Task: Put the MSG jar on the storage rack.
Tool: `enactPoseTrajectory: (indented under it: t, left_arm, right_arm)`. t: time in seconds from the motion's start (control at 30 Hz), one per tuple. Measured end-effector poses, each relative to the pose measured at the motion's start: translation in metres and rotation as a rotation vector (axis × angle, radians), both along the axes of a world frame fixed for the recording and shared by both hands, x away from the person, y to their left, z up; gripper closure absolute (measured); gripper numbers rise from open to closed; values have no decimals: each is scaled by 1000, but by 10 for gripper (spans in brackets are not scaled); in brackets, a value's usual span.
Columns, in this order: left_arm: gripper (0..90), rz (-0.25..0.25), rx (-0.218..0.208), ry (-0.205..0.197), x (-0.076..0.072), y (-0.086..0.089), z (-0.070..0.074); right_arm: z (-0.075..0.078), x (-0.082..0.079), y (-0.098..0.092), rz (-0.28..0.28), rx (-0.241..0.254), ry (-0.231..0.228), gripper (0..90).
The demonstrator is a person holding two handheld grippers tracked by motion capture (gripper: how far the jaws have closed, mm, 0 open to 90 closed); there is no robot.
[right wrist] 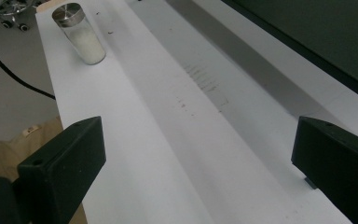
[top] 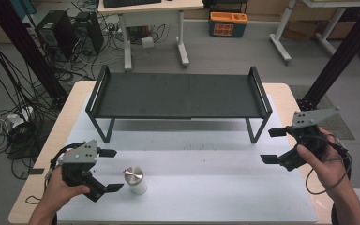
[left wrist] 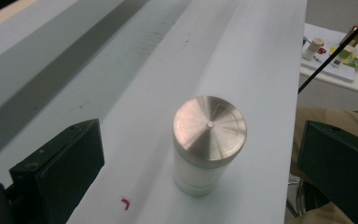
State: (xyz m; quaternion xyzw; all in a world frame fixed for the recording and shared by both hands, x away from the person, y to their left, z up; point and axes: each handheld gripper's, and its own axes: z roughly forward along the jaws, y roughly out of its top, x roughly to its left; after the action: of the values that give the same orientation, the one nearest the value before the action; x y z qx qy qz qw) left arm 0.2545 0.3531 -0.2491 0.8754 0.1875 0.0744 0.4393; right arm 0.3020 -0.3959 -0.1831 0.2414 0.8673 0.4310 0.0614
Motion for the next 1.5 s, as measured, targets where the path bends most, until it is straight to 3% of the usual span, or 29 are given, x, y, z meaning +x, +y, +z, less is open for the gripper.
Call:
enactPoseTrajectory:
  t: [0.17, 0.4, 1.0, 1.17, 1.2, 1.3, 1.5]
  left_arm:
    - [9, -22, 24, 21, 7, -11, -6]
    - [9, -39, 19, 41, 13, -22, -20]
    - [75, -48, 26, 42, 19, -40, -36]
    - [189, -48, 34, 27, 19, -43, -38]
    - [259, -47, 32, 29, 18, -43, -39]
    - [342, -39, 37, 23, 17, -43, -39]
    - [409, -33, 32, 25, 16, -40, -40]
  right_arm:
    - [-4, -3, 1, 3, 6, 3, 26]
    - [-8, -9, 0, 4, 18, 0, 28]
    - [-10, -16, -3, 3, 18, -1, 27]
    - [-10, -17, -4, 5, 16, -3, 27]
    - [-10, -18, -4, 4, 18, -4, 28]
    - [-10, -18, -5, 3, 18, -6, 27]
    - [-10, -18, -5, 6, 19, -8, 27]
